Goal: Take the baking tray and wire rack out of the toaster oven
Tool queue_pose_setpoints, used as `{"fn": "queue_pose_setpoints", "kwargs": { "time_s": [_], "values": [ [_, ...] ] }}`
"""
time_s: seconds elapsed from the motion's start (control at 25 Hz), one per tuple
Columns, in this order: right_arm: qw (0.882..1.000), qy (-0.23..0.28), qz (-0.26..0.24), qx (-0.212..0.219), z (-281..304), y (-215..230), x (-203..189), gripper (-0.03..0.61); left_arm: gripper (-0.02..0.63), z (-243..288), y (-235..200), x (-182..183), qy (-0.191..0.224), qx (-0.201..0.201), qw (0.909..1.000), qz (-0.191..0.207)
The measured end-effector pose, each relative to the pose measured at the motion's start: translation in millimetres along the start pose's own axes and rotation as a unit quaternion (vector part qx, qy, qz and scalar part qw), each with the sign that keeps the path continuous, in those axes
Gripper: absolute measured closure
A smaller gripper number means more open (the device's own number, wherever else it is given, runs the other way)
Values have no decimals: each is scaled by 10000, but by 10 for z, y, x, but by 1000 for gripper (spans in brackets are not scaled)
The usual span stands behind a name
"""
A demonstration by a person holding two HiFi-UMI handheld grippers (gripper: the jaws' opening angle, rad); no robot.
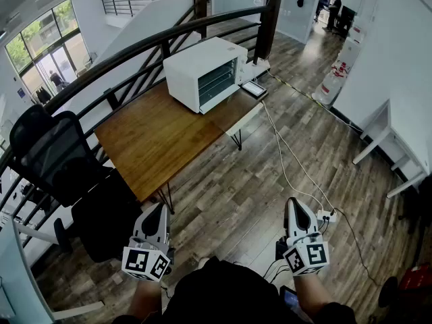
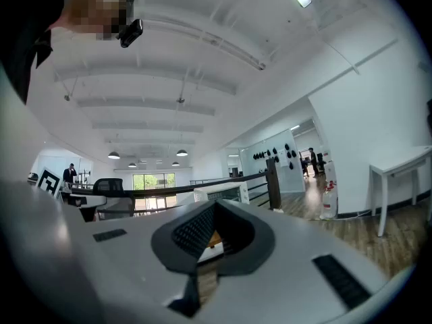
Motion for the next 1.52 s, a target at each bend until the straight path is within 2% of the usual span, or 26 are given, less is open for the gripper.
{"fn": "queue_pose_setpoints", "kwargs": {
  "time_s": [0.44,0.72,0.76,0.8,0.84,0.88,0.96,1.24,1.52],
  "values": [
    [9997,-164,163,83,61,-114,-60,583,600,59,-9,-69,-95,-142,9998,-46],
    [9997,-96,-11,207,54,-250,-105,578,598,112,7,-99,-119,-266,9996,13],
    [9997,-39,32,240,60,-269,-93,526,590,121,11,-91,-113,-277,9995,31],
    [9996,29,93,277,67,-286,-75,452,531,134,16,-77,-90,-301,9995,11],
    [9993,102,156,310,72,-303,-54,388,401,145,19,-59,-46,-324,9995,-52],
    [9991,167,199,332,73,-320,-34,359,346,150,21,-38,11,-334,9994,-125],
    [9989,227,188,368,69,-358,-15,301,300,147,29,-1,89,-338,9993,-163],
    [9990,39,97,443,99,-498,-115,281,288,96,-54,-12,12,-355,9992,-173],
    [9995,-33,86,292,128,-641,-149,284,288,-7,-245,-58,-89,-453,9989,-114]
  ]
}}
Point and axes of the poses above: the fingertips, and each gripper's own axes: z forward along the fingers, y to its right, x out of its top, the point moved 5 cm from there along -z, backward along the fingers, and after that the axes turned 15 degrees about -x, right-handed, at the moved point
